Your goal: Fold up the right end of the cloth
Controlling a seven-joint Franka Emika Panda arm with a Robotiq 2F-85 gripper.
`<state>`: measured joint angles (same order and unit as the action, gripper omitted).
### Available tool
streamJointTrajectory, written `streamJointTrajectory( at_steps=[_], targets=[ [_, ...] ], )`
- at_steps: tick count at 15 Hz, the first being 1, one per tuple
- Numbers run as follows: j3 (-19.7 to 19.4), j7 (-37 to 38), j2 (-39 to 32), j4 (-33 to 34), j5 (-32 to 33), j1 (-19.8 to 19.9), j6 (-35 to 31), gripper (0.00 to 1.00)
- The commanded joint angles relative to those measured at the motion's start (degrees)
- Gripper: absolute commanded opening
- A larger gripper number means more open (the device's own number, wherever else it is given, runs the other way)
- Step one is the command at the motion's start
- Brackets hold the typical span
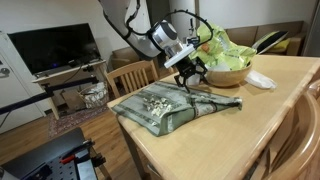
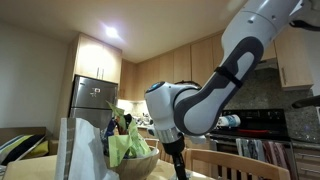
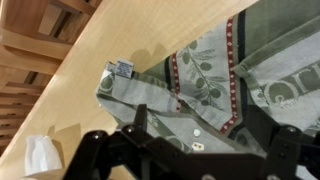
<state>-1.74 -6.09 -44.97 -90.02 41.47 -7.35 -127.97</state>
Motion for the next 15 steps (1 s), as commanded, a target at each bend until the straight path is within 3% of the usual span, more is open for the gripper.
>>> streamJointTrajectory(
  at_steps=[1, 4, 12, 15],
  targets=[
    [-1.7, 3.1, -1.0, 3.8, -1.8, 0.7, 0.4, 1.0],
    [-1.1, 3.9, -0.8, 4.5, -6.7, 2.7, 0.1, 1.0],
    [-1.1, 0.7, -1.6, 5.2, -6.8, 1.9, 0.6, 1.0],
    [-4.1, 8.9, -3.4, 7.9, -6.4, -0.2, 0.4, 1.0]
  ],
)
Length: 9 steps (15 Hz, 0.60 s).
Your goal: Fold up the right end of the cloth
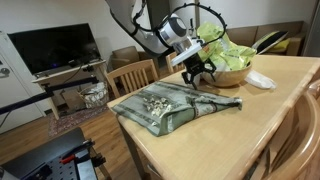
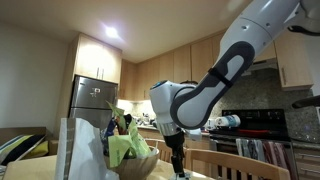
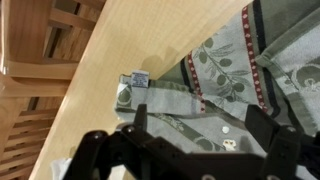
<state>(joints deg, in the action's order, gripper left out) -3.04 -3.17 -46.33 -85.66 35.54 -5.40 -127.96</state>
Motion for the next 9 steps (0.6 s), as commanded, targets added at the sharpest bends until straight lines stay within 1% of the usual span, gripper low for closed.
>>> streamJointTrajectory(
  at_steps=[1, 4, 6, 9],
  targets=[
    [-2.6, 7.6, -2.2, 4.0, -1.5, -2.0, 0.4, 1.0],
    [-3.7, 13.6, -3.2, 5.5, -3.2, -3.0, 1.6, 1.0],
    [-5.2, 17.8, -3.8, 6.2, -3.1, -4.3, 2.4, 1.0],
    [-8.5, 26.4, -5.0, 7.5, -1.9, -7.1, 4.4, 1.0]
  ],
)
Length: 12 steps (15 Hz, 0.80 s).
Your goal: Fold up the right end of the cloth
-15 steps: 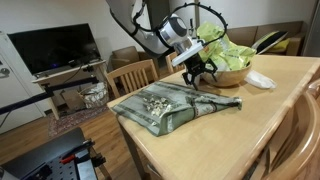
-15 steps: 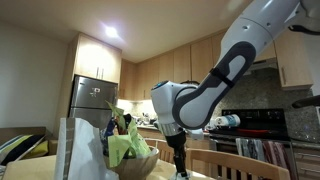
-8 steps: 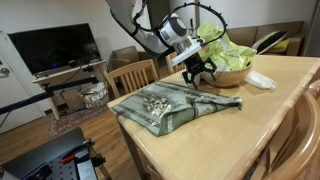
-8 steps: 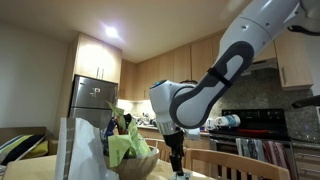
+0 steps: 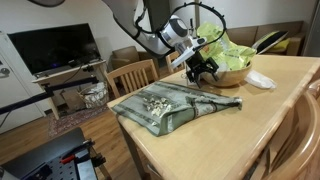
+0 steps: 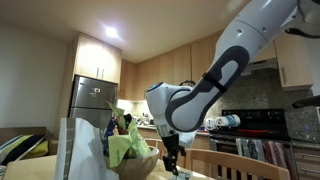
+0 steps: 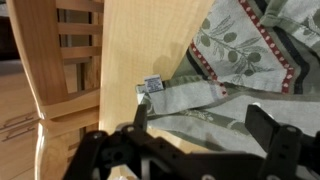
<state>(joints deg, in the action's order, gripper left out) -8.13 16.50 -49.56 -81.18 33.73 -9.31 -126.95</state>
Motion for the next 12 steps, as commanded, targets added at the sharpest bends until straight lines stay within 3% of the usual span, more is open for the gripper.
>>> streamJointTrajectory(
  at_steps=[1, 4, 8, 9, 12],
  targets=[
    [-4.3, 9.5, -2.2, 3.5, -0.1, -4.0, 4.2, 1.0],
    [-6.7, 12.7, -5.5, 5.6, -0.6, -2.9, 6.0, 1.0],
    [-6.5, 13.8, -9.5, 8.6, -5.3, 0.1, 7.6, 1.0],
    [-7.2, 13.2, -7.3, 5.1, -3.7, -1.3, 5.1, 1.0],
    [-7.4, 13.1, -9.2, 6.6, -5.0, -0.3, 5.0, 1.0]
  ],
)
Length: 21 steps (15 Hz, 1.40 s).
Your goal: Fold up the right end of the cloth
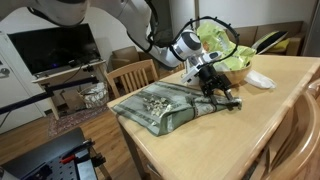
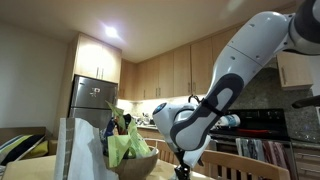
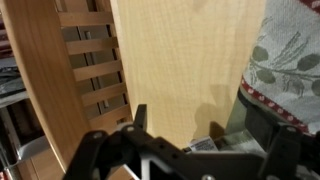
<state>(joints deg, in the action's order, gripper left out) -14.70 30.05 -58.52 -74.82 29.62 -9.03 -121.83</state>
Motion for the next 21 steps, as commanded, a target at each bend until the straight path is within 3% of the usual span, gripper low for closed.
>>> streamJointTrajectory(
  at_steps=[1, 5, 14, 21],
  targets=[
    [-0.8, -0.4, -0.4, 0.4, -0.9, -0.5, -0.1, 1.0],
    [0.3, -2.1, 0.3, 0.2, -1.7, 0.2, -1.0, 1.0],
    [1.3, -0.3, 1.4, -1.3, -12.5, 3.7, -4.4, 1.0],
    [1.3, -1.6, 5.8, -7.8, -17.6, 5.4, -16.1, 1.0]
  ],
)
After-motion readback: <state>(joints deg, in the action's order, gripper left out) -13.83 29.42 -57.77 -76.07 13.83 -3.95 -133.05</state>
